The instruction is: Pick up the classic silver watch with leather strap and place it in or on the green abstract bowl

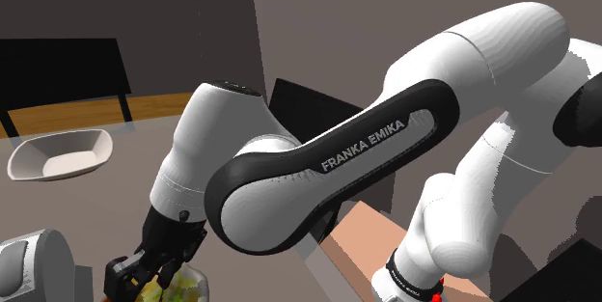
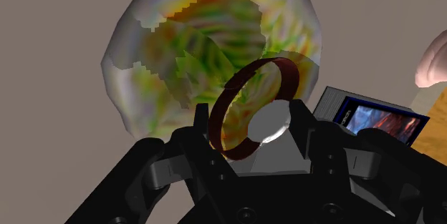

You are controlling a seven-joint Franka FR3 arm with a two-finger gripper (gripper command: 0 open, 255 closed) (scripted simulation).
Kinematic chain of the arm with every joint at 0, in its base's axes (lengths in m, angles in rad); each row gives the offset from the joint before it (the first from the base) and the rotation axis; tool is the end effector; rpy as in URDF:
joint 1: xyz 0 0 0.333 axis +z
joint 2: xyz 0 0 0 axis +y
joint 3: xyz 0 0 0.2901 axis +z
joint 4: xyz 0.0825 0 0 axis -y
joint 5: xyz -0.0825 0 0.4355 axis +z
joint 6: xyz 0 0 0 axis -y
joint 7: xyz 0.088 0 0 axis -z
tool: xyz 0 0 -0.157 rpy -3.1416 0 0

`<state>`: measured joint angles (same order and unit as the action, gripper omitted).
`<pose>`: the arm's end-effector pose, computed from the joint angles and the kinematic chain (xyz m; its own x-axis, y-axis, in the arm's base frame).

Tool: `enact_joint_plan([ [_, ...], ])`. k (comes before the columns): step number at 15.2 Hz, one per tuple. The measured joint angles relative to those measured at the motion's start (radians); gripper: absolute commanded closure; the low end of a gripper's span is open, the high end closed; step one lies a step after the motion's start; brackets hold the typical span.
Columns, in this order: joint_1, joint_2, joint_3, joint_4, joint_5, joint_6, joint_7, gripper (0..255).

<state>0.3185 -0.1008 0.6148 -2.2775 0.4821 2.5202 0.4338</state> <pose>0.3483 0.4822 0.3220 0.9852 0.1352 0.1049 0.1665 -0.8987 -0.4058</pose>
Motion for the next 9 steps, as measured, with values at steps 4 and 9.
enact_joint_plan([
  [4,0.000,0.000,0.000,0.000,0.000,0.000,0.000,0],
  [9,-0.003,-0.042,-0.014,0.003,0.017,-0.045,-0.011,0],
])
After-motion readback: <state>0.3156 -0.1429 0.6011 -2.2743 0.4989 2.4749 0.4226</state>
